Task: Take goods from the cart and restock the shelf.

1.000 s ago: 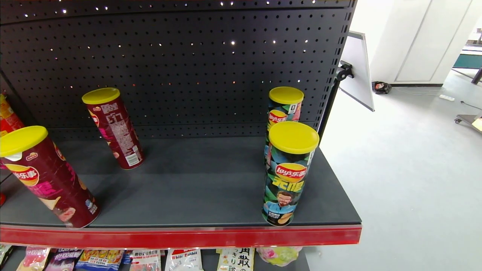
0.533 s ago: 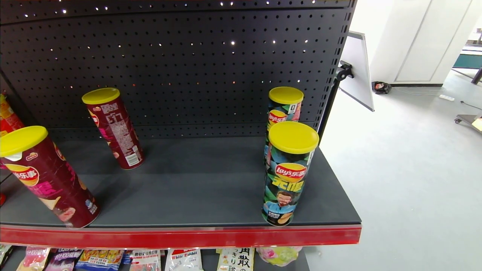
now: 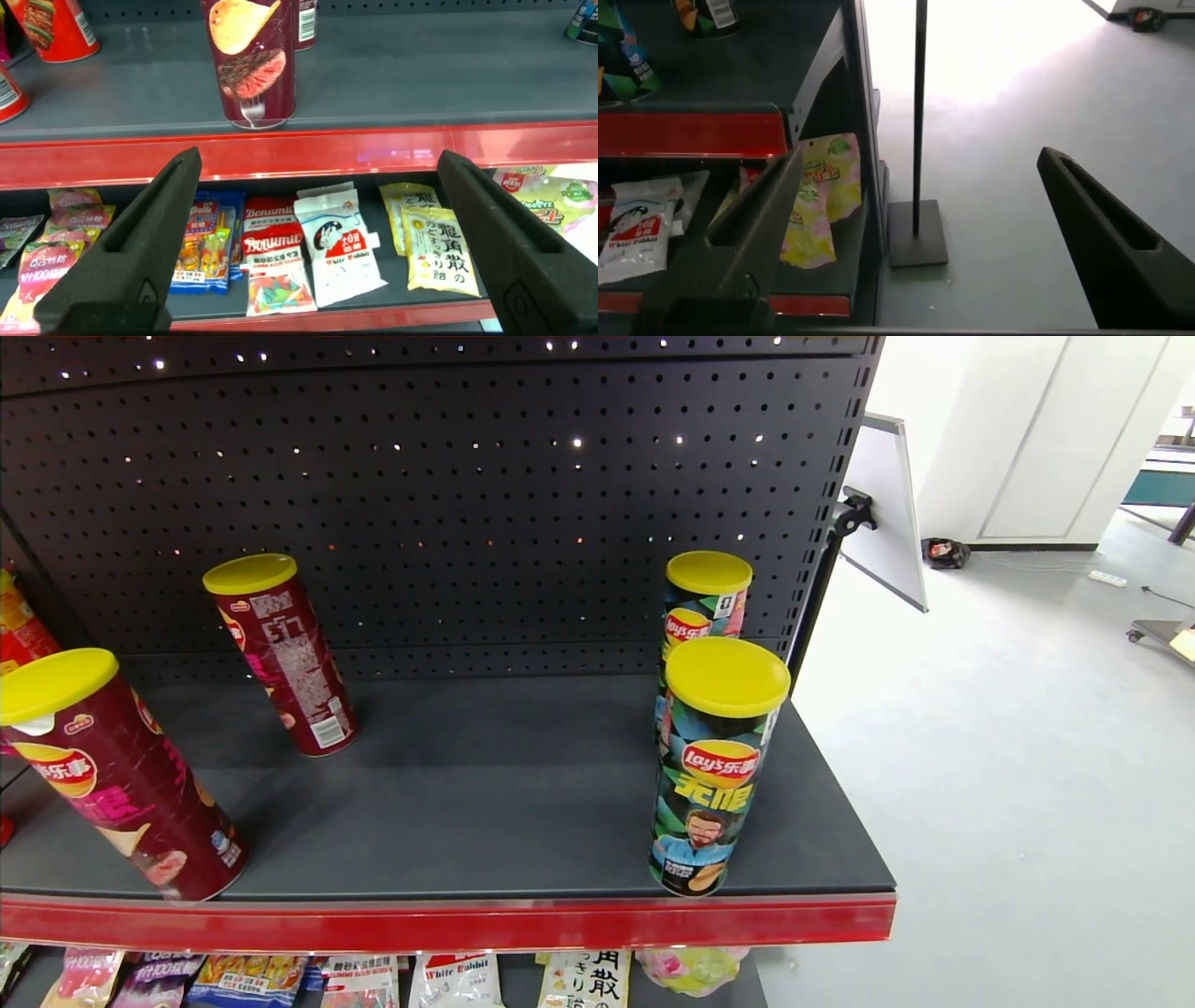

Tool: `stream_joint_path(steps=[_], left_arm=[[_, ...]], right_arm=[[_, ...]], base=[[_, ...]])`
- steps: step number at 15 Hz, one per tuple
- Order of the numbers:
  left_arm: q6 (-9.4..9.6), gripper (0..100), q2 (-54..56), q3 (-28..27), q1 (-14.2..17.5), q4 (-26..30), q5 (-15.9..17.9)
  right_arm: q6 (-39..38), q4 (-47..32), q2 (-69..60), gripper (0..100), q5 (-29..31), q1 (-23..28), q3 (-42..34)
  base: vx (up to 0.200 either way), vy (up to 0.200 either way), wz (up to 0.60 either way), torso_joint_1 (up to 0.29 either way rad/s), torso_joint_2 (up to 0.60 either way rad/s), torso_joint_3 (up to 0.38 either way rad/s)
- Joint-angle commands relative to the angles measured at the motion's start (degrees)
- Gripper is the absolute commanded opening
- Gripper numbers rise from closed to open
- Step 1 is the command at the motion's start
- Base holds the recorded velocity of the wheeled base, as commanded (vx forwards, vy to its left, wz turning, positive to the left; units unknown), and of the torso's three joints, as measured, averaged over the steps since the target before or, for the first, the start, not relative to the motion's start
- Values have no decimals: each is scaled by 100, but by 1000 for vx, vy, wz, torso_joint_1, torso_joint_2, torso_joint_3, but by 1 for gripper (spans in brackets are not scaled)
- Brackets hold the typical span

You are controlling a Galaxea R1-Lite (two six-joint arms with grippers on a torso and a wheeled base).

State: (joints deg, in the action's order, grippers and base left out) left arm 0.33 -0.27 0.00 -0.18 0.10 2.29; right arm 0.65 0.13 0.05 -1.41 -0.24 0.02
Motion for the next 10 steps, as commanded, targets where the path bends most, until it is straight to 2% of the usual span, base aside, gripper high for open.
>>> stream_joint_path(steps=[1,6,9,10], left_arm=[[2,100,0,0,1,-1,-1],[11,100,0,0,1,-1,-1],[11,100,0,0,1,-1,-1],[20,100,0,0,1,-1,-1]], right_arm=[[-3,4,4,100,1,-2,-2],[-12,-5,4,100,10,-2,-2],[-21,-5,4,100,10,-2,-2],[-21,-5,4,100,10,-2,-2]], base=[[-200,0,0,2,2,7],[-200,0,0,4,3,-1],[0,0,0,0,0,0],[0,200,0,2,2,7]])
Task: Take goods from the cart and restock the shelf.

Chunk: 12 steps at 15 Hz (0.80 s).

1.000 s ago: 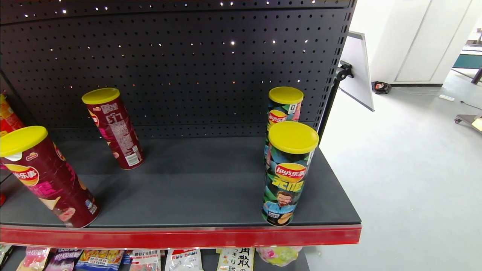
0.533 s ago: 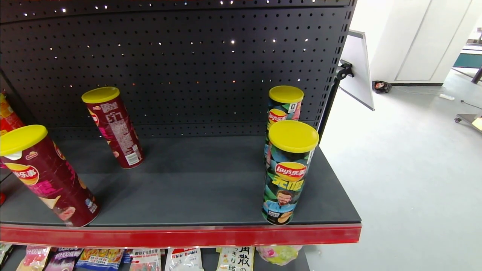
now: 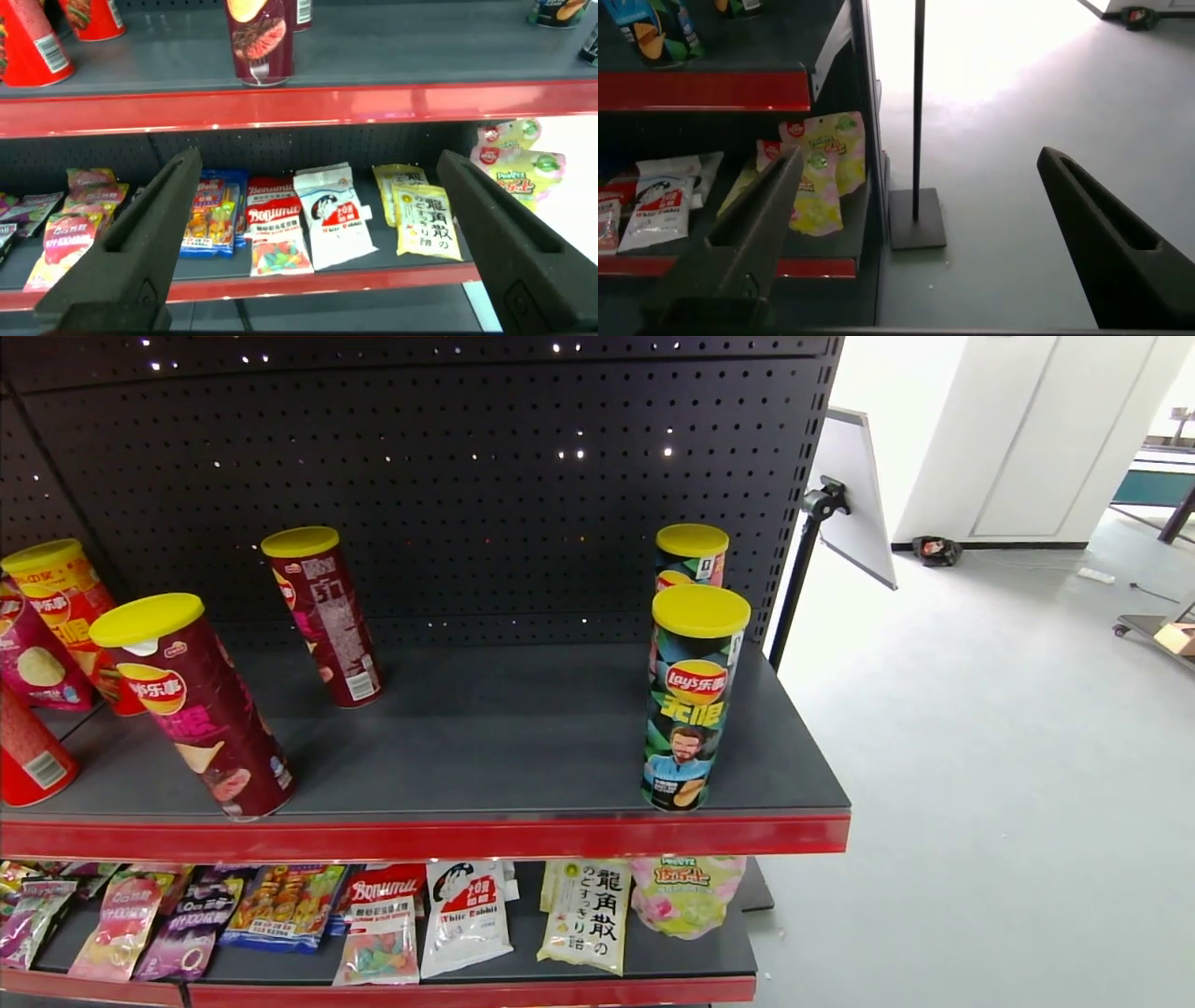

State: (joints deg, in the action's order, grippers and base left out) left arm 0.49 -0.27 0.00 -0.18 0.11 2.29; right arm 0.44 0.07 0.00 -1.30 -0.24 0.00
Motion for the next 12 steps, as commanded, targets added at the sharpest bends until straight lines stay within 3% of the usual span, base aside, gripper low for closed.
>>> stream_joint_path(steps=[1,12], left_arm=[[4,100,0,0,1,-2,-1],[-14,100,0,0,1,-2,-1]], right_arm=[[0,1,9,100,-1,-2,0],[9,1,9,100,-1,-2,0]], base=[[0,200,0,22,-2,2],[0,200,0,5,3,2]])
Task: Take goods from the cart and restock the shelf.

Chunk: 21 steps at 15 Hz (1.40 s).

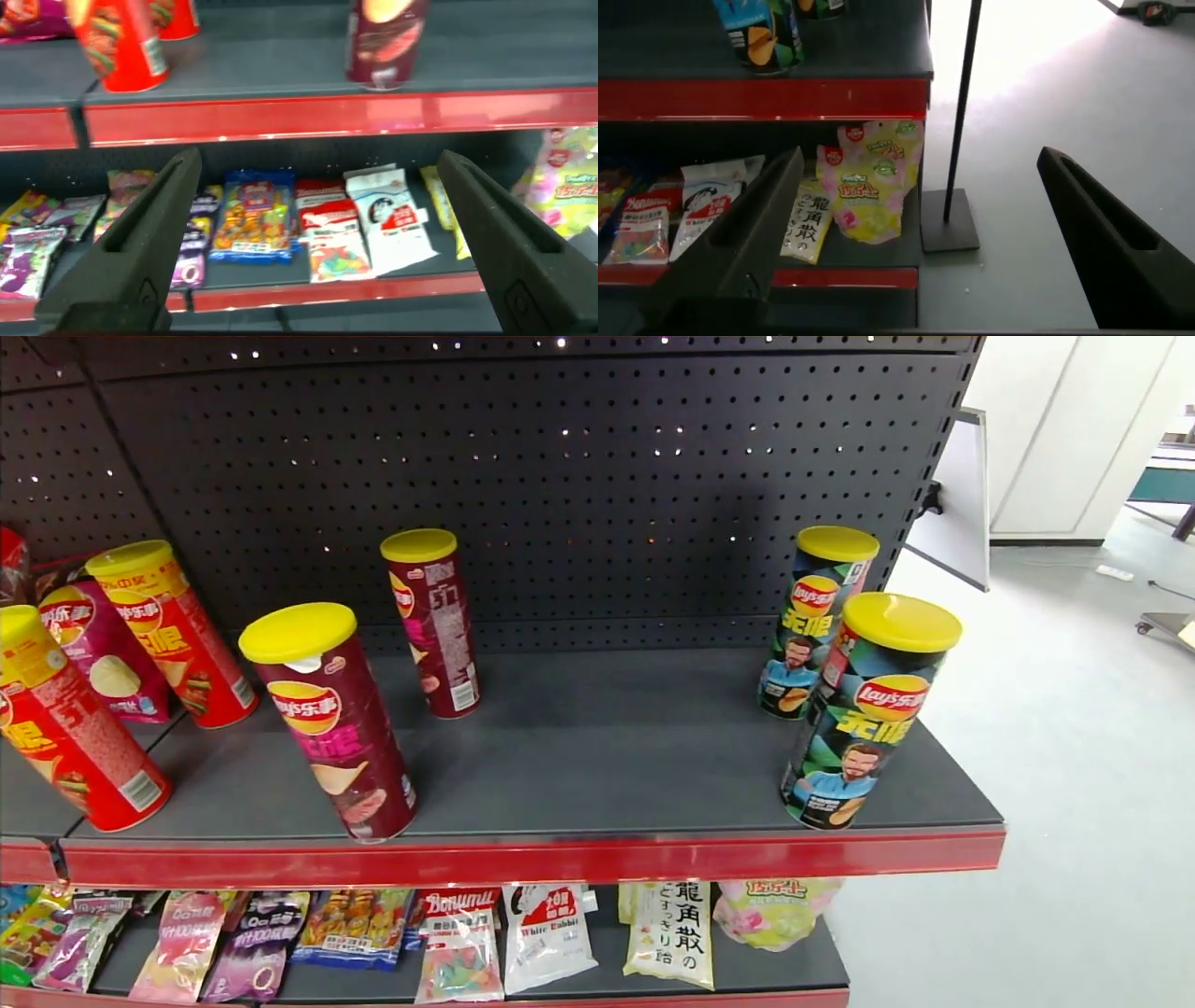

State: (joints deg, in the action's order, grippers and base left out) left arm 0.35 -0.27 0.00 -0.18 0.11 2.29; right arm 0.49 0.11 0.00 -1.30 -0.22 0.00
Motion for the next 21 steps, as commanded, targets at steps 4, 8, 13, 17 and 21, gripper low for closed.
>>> stream_joint_path(steps=[4,8,13,17,21], left_arm=[[9,100,0,0,1,-2,-1],[9,100,0,0,1,-2,-1],[9,100,0,0,1,-2,-1],[9,100,0,0,1,-2,-1],[9,100,0,0,1,-2,-1]], right_arm=[[4,-2,9,100,-1,-4,0],[4,-2,9,100,-1,-4,0],[4,-2,9,100,-1,-4,0],[4,-2,9,100,-1,-4,0],[13,-2,9,100,-1,-4,9]], base=[[0,200,0,4,4,2],[0,200,0,4,1,5],[0,200,0,3,1,0],[0,200,0,1,2,-2],[0,50,0,1,1,2]])
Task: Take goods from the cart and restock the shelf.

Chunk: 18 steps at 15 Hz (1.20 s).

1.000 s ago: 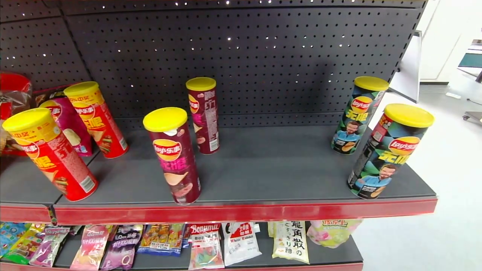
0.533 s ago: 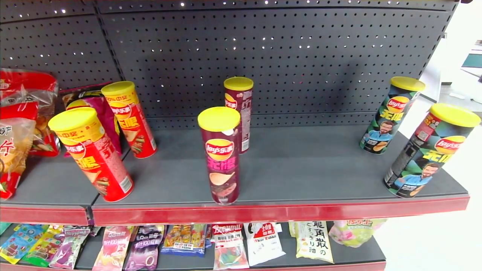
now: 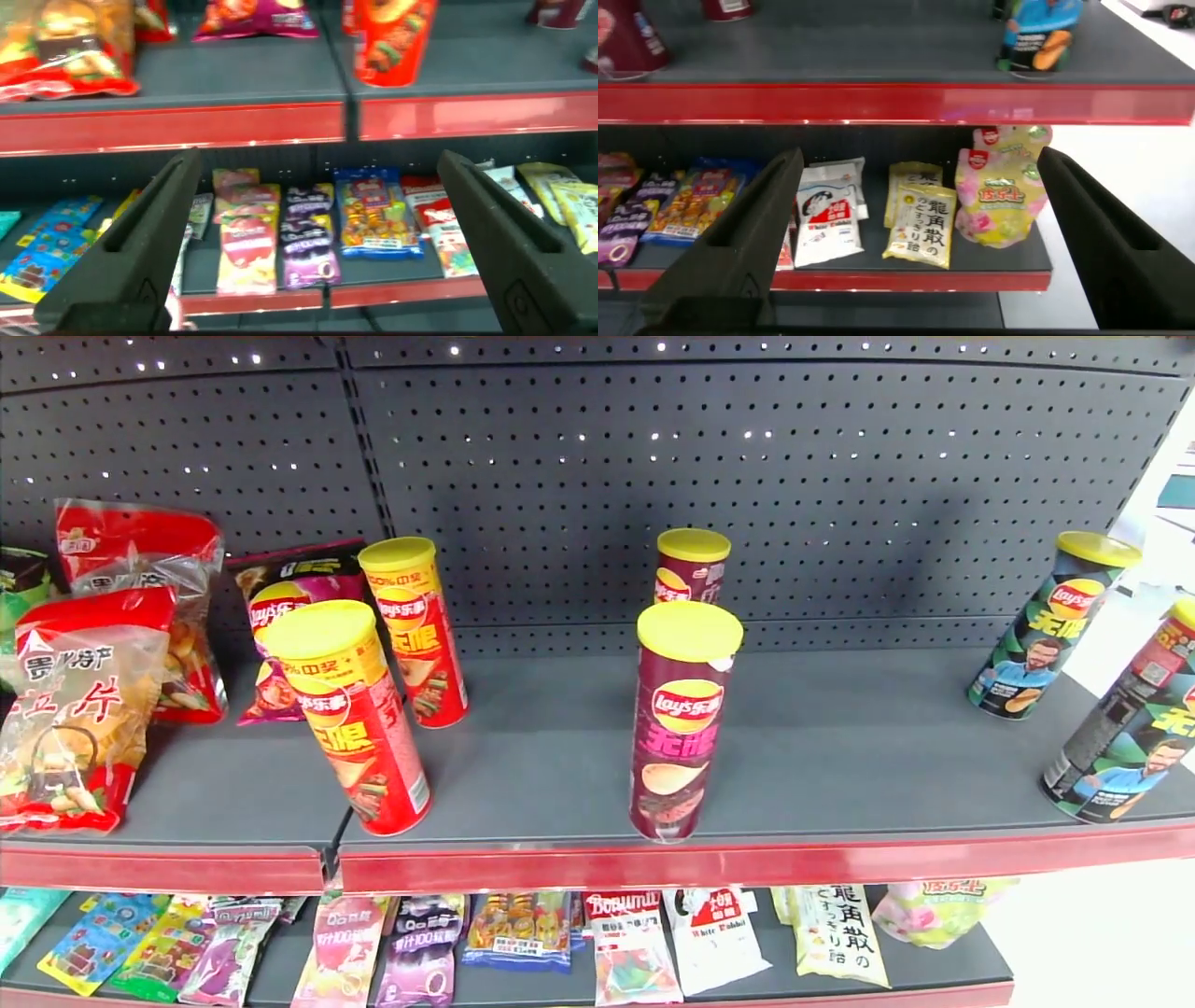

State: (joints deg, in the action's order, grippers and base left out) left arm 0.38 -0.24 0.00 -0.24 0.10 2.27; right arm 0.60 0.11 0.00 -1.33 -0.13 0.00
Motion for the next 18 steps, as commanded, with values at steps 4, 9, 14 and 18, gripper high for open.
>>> stream_joint_path(steps=[4,9,14,18], left_arm=[[-3,100,-2,0,7,-1,-7],[-3,100,-2,0,7,-1,-42],[-3,100,-2,0,7,-1,-42],[-3,100,-2,0,7,-1,-42]], right_arm=[[2,-2,9,100,1,-13,0],[-7,-2,9,100,1,-13,0],[-7,-2,9,100,10,-13,0],[-7,-2,9,100,10,-13,0]], base=[[0,0,0,0,0,0],[0,0,0,0,0,0],[0,0,0,0,0,0],[0,0,0,0,0,0]])
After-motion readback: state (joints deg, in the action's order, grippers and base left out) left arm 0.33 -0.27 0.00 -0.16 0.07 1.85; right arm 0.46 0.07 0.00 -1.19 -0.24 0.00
